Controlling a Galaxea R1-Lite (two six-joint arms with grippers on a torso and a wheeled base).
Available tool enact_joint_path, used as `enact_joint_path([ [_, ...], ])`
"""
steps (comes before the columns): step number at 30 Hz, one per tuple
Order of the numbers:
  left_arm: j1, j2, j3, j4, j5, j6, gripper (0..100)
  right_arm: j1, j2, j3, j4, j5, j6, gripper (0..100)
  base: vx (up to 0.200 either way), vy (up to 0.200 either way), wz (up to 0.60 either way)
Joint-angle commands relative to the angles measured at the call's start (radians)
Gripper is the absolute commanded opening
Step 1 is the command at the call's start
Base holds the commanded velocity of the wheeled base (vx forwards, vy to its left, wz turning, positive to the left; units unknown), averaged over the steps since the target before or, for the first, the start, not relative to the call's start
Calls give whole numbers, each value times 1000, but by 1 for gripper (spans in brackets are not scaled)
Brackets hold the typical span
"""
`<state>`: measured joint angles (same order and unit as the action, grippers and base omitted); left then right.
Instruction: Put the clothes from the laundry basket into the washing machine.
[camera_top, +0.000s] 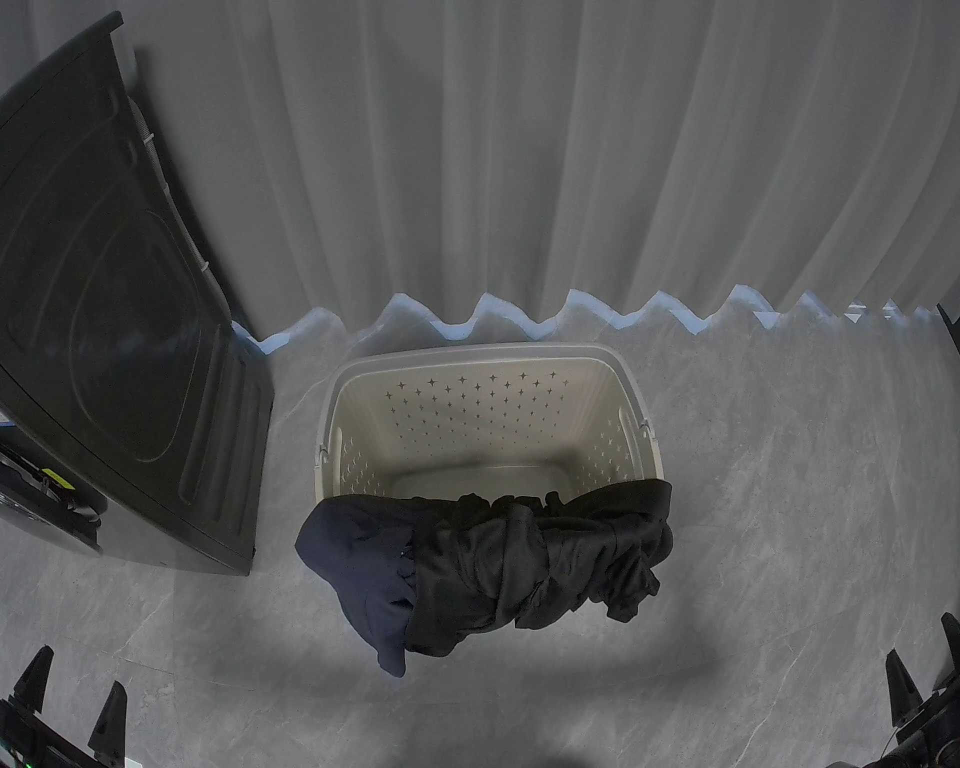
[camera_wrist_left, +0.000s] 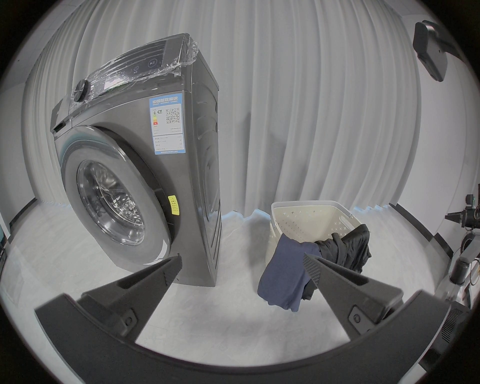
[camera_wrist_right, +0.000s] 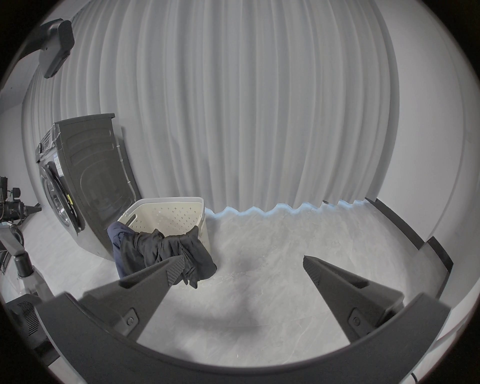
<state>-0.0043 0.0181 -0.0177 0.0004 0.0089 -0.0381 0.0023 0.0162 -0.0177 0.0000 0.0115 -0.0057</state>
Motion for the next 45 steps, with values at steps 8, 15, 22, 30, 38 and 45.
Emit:
enact_joint_path([
  [8, 0, -12, 16, 1, 0, -2, 100, 1, -16, 16, 0, 1, 0, 100, 75, 0, 0],
  [15, 0, -12, 16, 1, 0, -2, 100, 1, -16, 16, 0, 1, 0, 100, 86, 0, 0],
  [22, 0, -12, 16, 1, 0, -2, 100, -1, -16, 16, 0, 1, 0, 100, 143, 0, 0],
  [30, 0, -12, 16, 1, 0, 0, 100, -1, -16, 16, 0, 1, 0, 100, 50, 0, 0],
  [38, 0, -12, 16, 1, 0, -2, 100, 1, -16, 16, 0, 1, 0, 100, 125, 0, 0],
  [45, 0, -12, 16, 1, 0, -2, 100, 1, -16, 16, 0, 1, 0, 100, 114, 0, 0],
])
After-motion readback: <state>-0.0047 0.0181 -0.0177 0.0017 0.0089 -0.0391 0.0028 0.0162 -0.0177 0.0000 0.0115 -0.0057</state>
